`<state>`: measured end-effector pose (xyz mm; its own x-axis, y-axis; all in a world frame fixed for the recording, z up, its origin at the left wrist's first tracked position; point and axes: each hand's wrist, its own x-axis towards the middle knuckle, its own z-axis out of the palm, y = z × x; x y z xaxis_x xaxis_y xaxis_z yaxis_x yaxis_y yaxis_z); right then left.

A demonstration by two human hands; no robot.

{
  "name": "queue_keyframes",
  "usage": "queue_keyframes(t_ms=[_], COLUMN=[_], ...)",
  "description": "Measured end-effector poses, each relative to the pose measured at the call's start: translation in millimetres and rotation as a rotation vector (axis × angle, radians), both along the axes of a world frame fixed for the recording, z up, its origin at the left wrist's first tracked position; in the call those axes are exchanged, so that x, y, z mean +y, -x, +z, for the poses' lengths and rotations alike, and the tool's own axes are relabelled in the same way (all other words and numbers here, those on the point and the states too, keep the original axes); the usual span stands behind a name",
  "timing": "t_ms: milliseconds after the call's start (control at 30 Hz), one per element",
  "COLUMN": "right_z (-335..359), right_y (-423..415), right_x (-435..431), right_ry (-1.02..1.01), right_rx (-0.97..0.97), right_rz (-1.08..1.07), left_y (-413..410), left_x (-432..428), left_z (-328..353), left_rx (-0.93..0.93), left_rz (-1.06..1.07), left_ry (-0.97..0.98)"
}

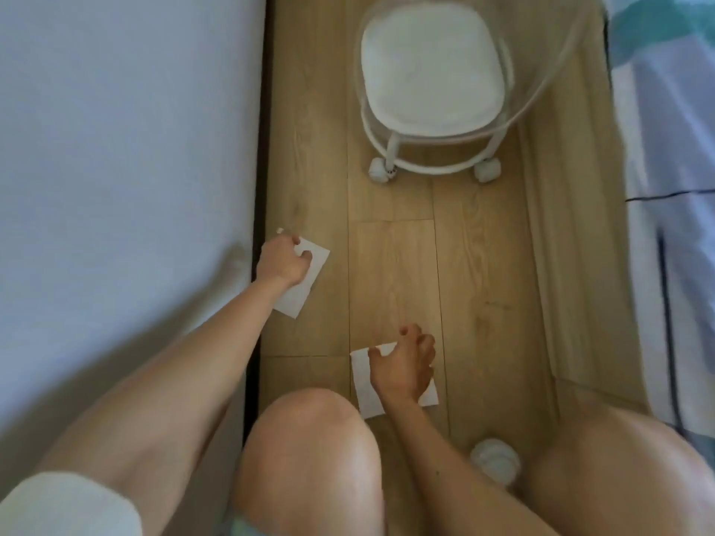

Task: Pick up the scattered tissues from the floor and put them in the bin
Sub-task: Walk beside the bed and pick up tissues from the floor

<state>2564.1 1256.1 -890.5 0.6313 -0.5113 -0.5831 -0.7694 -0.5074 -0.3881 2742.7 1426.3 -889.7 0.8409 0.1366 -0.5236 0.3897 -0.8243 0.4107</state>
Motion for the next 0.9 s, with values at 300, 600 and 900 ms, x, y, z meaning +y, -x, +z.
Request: queue_keyframes(t_ms=[300, 600, 900], right_z=[-115.8, -137.6, -29.8], right_y=[41.3, 49.4, -60.5], right_x=[21.3, 4.4, -17.8], right_ry=[0.116, 0.157, -0.164], right_rx=[0.093, -0.005, -0.31], right_rz=[0.08, 0.14, -0.367], left_y=[11.4, 16.0, 0.7], left_x=[4.8, -2.9, -81.5], left_z=[-128.2, -138.9, -38.6], left_rx=[-0.073, -0.161, -0.093], left_rz=[-0.077, -0.093, -0.019], left_ry=[-0.306, -0.069, 0.228])
